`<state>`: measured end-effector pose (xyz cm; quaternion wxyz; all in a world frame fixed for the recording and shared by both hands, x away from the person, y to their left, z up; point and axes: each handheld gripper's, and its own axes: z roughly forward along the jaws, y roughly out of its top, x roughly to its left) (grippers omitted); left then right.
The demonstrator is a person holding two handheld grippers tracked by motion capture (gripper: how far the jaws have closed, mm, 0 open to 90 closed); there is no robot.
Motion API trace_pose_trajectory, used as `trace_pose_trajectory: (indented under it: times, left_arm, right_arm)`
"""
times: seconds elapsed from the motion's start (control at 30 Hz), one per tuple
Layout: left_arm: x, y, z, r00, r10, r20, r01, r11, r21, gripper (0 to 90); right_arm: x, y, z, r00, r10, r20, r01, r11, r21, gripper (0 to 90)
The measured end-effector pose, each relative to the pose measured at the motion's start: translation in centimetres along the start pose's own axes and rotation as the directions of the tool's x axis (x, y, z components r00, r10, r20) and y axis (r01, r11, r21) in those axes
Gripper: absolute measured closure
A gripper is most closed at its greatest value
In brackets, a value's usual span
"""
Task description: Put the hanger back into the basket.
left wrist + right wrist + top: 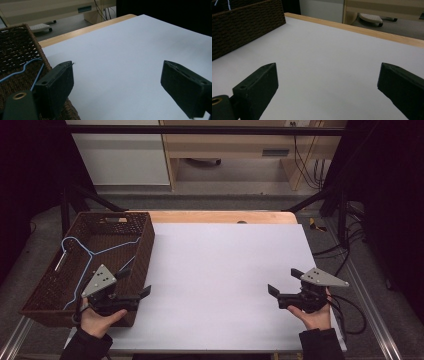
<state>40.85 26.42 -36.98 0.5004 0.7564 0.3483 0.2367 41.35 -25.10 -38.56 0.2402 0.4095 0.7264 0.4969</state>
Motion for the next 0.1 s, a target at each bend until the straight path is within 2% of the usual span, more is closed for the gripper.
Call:
trace_pose_trajectory:
  times: [0.1]
  left_arm:
    - [0.07, -0.13, 0.20, 1.0000, 0.000, 0.003, 0.000, 1.0000, 0.008, 10.9]
  right_arm:
    - [-0.01, 0.00, 0.00, 1.0000, 0.004, 0.003, -0.004, 1.000, -0.003, 3.9]
